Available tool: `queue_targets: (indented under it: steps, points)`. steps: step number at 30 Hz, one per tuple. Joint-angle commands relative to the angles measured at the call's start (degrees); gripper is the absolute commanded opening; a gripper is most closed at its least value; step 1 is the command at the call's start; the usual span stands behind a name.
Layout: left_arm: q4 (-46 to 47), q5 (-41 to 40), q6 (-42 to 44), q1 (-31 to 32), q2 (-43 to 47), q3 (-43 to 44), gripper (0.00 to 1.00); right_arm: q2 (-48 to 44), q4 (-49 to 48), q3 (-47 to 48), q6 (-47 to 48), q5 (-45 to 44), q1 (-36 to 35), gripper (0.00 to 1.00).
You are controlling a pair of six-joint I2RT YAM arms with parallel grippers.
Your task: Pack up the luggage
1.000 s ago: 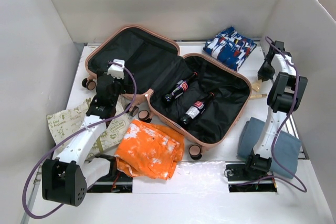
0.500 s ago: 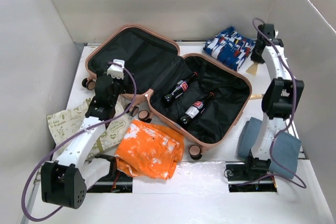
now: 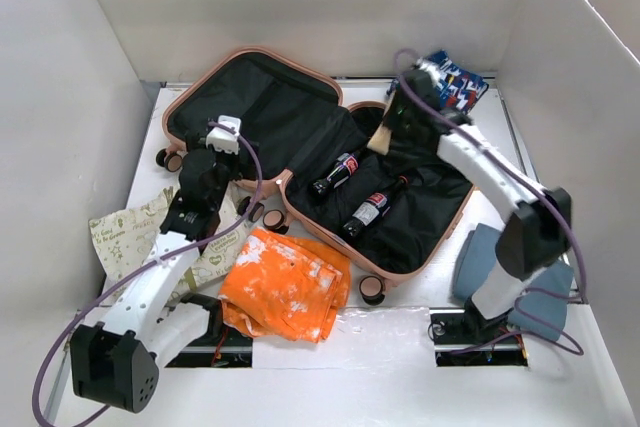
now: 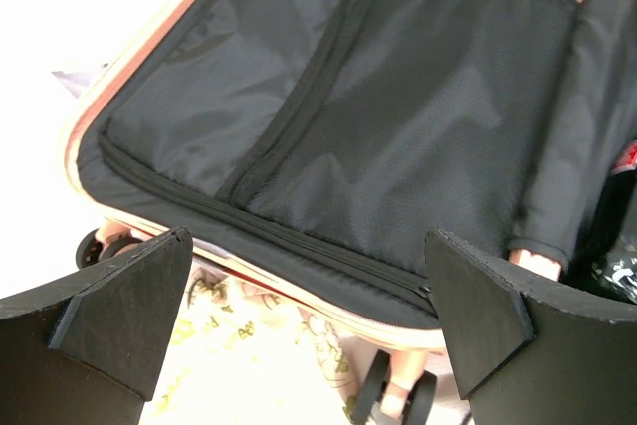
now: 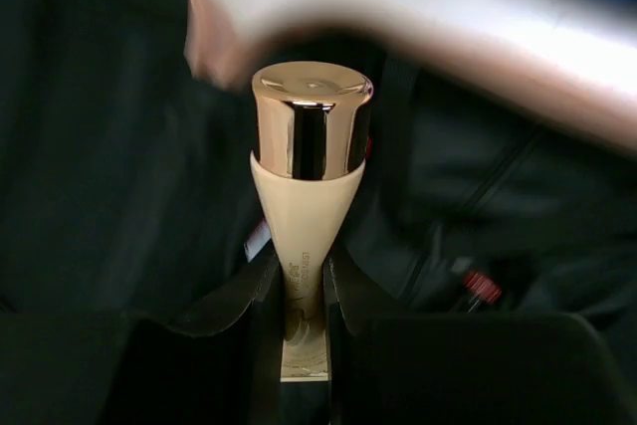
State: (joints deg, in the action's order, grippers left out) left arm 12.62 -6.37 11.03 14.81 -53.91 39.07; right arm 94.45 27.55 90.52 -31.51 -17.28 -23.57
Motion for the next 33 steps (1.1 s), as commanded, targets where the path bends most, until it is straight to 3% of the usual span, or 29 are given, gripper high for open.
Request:
queue_targets:
  steps: [1,5,8,12,16,17,18,20,21,25,28,30,33]
  points:
    - [2.0,-1.0,1.3,1.6,1.6,-1.6,1.0,4.4,-3.0,-3.9,-11.2,9.5,-2.4,0.0]
    - [2.5,-2.7,3.3,4.3,2.8,-2.2,1.0,7.7,0.0,-6.7,-17.0,14.0,-3.5,0.0]
    - [3.1,-3.8,4.5,6.0,3.4,-3.5,1.0,10.4,-4.9,-11.2,-19.1,23.0,-3.0,0.0]
    - [4.3,-6.4,6.2,8.8,3.4,-4.7,1.0,14.8,-0.8,-8.3,-19.7,24.3,-7.3,0.0]
    - [4.8,-8.0,7.5,12.0,3.9,-5.9,1.0,14.3,-1.0,-8.9,-22.9,24.3,-7.3,0.01]
    - [4.8,-8.6,7.5,12.6,4.4,-5.9,1.0,13.7,-2.3,-9.8,-23.9,25.0,-7.3,0.07]
    - [5.5,-8.6,8.0,12.6,4.4,-6.5,1.0,13.7,-4.6,-10.7,-24.7,25.7,-7.3,0.22]
    - [6.0,-9.1,8.0,12.6,4.4,-6.5,1.0,13.7,-4.6,-11.3,-26.0,26.4,-7.3,0.41]
    - [6.0,-9.1,8.0,12.6,4.9,-7.2,1.0,13.7,-4.6,-11.3,-26.0,27.4,-7.3,0.58]
    - [6.0,-9.1,8.0,12.6,5.0,-7.2,1.0,14.4,-3.0,-10.5,-24.4,27.9,-7.3,0.9]
    - [6.0,-9.1,8.0,12.6,5.0,-7.2,1.0,13.9,-1.0,-5.8,-18.2,25.4,-7.3,0.94]
    - [6.0,-9.1,8.7,12.6,5.0,-7.2,1.0,11.3,1.1,-0.6,-8.3,22.7,-6.8,0.94]
    - [6.0,-9.1,8.7,12.6,5.0,-7.2,1.0,8.0,10.6,7.8,4.9,12.3,-4.2,0.94]
